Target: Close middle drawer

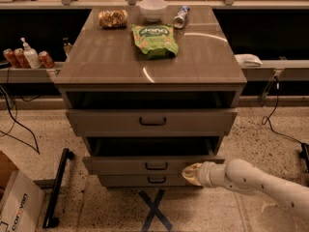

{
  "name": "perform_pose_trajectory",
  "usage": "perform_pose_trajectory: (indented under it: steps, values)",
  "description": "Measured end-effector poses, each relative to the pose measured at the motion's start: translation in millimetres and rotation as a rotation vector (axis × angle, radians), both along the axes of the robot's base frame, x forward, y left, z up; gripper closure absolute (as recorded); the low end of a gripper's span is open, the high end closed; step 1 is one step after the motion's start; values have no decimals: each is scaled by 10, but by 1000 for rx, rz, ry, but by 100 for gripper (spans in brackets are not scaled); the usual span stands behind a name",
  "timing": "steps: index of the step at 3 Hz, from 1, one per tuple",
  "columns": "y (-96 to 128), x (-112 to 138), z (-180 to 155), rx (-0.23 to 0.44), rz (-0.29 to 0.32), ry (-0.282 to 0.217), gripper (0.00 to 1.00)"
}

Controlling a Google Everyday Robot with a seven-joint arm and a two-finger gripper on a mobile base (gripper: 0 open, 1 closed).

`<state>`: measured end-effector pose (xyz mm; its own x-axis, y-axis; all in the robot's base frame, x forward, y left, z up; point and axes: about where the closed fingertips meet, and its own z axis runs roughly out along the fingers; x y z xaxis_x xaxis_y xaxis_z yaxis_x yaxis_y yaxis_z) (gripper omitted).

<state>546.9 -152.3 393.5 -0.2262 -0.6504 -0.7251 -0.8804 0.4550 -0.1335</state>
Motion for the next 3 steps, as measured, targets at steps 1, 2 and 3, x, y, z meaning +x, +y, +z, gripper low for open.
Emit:
perform_pose_trajectory:
  steps: [1, 2, 3]
  values:
    - [18, -3, -7, 2, 3, 1, 16]
    - [36, -7, -14, 3, 5, 3, 0]
    - [36, -7, -14, 3, 5, 3, 0]
